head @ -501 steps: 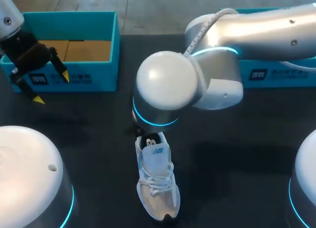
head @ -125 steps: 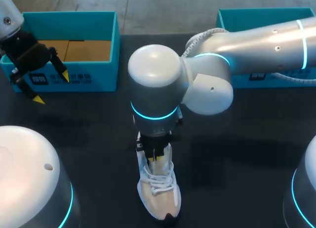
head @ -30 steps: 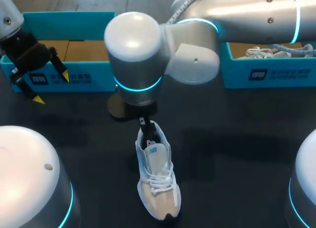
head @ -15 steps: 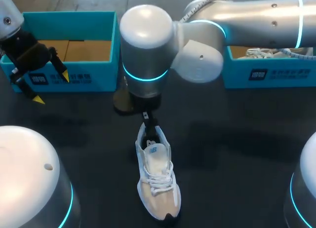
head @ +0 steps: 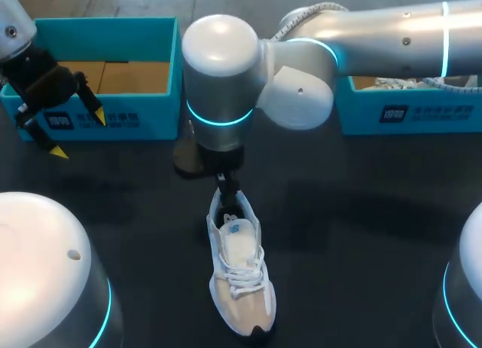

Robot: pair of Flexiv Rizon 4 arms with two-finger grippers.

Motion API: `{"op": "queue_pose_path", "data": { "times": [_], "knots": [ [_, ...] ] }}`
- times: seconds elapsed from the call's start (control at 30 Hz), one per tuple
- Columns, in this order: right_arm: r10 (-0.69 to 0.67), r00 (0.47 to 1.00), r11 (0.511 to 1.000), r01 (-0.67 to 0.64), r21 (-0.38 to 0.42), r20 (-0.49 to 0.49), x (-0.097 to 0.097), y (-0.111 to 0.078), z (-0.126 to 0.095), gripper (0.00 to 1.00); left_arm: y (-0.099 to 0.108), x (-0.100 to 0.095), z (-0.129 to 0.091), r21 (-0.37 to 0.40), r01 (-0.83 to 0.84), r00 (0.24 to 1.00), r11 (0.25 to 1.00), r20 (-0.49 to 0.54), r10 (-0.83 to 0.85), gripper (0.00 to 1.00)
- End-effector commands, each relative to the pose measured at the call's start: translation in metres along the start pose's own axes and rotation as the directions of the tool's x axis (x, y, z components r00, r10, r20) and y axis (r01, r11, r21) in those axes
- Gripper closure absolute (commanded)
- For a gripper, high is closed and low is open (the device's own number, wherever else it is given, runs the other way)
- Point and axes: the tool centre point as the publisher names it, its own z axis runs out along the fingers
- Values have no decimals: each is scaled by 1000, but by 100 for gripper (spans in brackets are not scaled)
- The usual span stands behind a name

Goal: Take the shoe out of the shoebox, open the shoe tongue, remove and reinsert the insole, then place the shoe into the shoebox

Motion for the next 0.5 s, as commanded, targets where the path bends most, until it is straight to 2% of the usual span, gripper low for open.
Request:
{"op": "queue_pose_path", "data": {
  "times": [0.03, 0.1, 0.23, 0.5],
  "knots": [
    [-5, 1000, 1000, 5, 1, -2, 0, 0, 7, 9, 0, 0, 0, -2, 0, 1000, 1000, -1, 0, 0],
    [-6, 1000, 1000, 6, 3, -2, -1, -2, 9, 2, 0, 0, 0, -2, 0, 1000, 1000, -1, 0, 0],
    [-7, 1000, 1000, 7, 5, -4, -1, -5, 12, 2, 0, 0, 0, -2, 0, 1000, 1000, -1, 0, 0],
    [-10, 1000, 1000, 10, -1, -6, -6, -10, 26, 10, 0, 0, 0, -2, 0, 1000, 1000, -1, 0, 0]
  ]
}}
